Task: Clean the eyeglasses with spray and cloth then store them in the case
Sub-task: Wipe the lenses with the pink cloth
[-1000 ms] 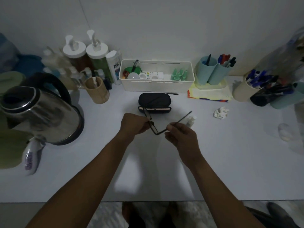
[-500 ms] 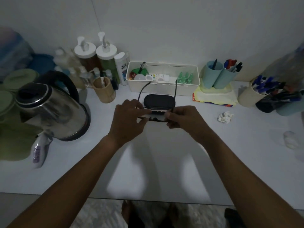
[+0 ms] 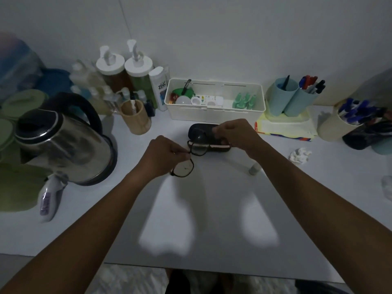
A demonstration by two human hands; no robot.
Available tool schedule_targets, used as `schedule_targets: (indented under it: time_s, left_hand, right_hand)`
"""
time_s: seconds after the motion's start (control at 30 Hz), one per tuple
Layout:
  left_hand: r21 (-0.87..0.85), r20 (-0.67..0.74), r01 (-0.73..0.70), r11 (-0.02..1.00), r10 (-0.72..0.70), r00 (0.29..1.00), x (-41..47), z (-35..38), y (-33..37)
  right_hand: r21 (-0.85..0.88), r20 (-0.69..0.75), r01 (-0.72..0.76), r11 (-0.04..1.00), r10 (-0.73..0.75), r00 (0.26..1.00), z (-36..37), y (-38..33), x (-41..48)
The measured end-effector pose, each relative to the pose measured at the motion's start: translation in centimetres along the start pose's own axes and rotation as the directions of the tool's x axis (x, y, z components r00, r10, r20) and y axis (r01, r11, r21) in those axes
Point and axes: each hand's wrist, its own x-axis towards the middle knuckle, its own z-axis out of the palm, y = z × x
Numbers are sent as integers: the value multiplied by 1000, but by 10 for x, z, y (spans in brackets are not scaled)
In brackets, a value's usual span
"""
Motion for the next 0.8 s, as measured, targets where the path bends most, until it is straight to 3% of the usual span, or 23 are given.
schedule_targets:
  time_s: [0.13, 0.27, 0.47, 0.8]
  left_hand:
    - [-286, 129, 226, 931, -196, 972, 16, -9, -12]
    - [-400, 171, 291, 869, -241, 955, 29, -24, -22]
    - [-487, 206, 304, 819, -231, 951, 43, -43, -37]
    - [-444, 189, 262, 857, -196, 962, 52, -32, -48]
  right_hand:
    - [-365, -14, -6, 931, 1, 1000, 18, 19, 38]
    - [-573, 68, 1, 820, 47, 997, 37, 30, 62]
    - [-637, 120, -31, 770, 138, 983, 52, 30, 71]
    - [-689, 2, -114, 716, 159, 987, 65, 43, 75]
